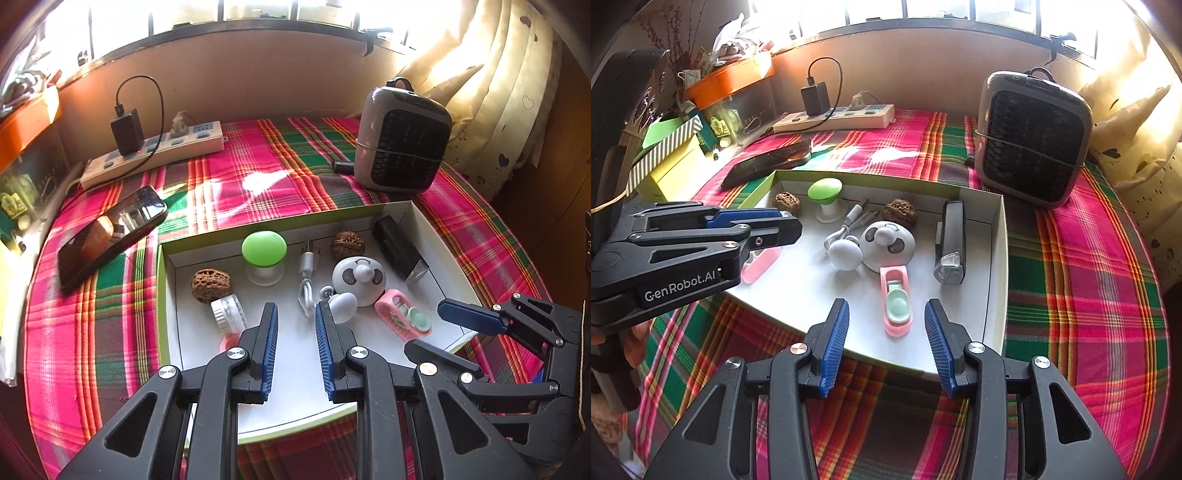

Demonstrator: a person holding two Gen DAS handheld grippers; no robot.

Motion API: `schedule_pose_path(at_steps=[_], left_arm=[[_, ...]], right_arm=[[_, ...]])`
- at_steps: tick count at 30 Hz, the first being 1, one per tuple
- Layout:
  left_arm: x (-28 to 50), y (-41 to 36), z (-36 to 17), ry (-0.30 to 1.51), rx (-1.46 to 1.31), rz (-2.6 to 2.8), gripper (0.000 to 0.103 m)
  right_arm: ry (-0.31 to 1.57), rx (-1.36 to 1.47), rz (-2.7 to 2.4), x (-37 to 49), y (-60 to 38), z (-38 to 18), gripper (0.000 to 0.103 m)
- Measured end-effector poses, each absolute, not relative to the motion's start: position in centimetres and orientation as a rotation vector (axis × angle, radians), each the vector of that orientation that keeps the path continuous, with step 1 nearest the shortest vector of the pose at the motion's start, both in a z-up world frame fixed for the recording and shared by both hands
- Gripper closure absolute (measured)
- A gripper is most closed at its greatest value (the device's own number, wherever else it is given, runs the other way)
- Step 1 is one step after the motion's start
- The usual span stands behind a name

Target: Organize objects

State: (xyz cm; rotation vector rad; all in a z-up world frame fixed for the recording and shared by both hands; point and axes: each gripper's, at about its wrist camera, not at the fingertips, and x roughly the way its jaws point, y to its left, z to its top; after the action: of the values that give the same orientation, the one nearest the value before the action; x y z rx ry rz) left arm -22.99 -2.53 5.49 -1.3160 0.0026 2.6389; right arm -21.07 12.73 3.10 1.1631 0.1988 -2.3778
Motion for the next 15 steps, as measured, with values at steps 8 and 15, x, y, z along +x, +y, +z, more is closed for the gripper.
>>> schedule_pose_path(at_steps=[8,15], left_arm=[[-19.9,-2.9,6.8,-0.001,-1.248,2.711,0.084],[-16.9,-3.3,6.3,0.010,-1.238,2.778,0.083]], right_arm=[[0.203,1.116,-2.431,-19.3,13.0,3.9,0.059],[0.163,1.093,-2.456,-17.4,13.6,4.1,0.057]])
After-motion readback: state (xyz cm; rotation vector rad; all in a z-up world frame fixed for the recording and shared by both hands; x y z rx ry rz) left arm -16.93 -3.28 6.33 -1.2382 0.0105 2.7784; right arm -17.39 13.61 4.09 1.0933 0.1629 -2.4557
